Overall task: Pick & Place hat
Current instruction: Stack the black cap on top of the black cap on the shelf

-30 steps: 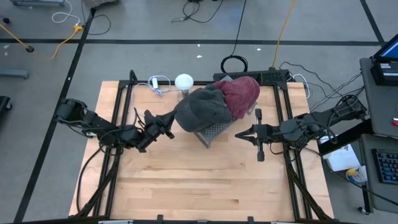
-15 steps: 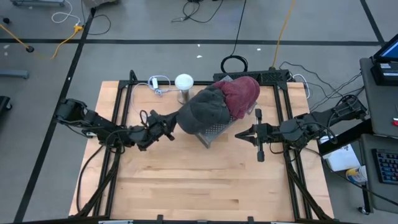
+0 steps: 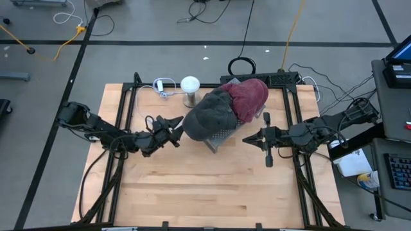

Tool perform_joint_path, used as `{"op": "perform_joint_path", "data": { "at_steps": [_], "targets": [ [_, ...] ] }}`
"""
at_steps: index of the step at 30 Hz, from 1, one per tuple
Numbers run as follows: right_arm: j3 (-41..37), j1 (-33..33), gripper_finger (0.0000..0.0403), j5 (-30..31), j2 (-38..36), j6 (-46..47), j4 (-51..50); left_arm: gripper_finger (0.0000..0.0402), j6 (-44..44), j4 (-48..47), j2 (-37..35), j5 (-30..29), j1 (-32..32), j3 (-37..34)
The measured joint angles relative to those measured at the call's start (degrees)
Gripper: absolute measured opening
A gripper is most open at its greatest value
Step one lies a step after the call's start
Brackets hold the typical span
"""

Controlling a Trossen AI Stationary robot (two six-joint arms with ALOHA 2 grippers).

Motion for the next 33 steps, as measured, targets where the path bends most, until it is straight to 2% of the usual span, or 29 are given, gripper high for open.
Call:
{"op": "perform_joint_path", "data": {
  "at_steps": [5, 15, 24, 33],
  "targets": [
    [-0.02, 0.00, 0.0000, -0.02, 0.04, 0.00, 0.00, 0.0241, -3.13, -5.69, 0.00, -0.14, -1.67, 0.00],
    [-0.02, 0.00, 0.0000, -0.04, 0.11, 0.00, -0.66, 0.0241, -3.75, -9.66, 0.00, -1.47, -2.33, 0.00],
    [-0.02, 0.00, 0.0000, -0.05, 0.11, 0.00, -1.49, 0.0241, -9.62, -16.34, 0.00, -0.72, -2.79, 0.00],
    [-0.02, 0.00, 0.0000, -0.05, 0.11, -0.39, -2.28, 0.0241, -8.14, -17.47, -0.98, -0.46, -3.99, 0.61]
  ]
}}
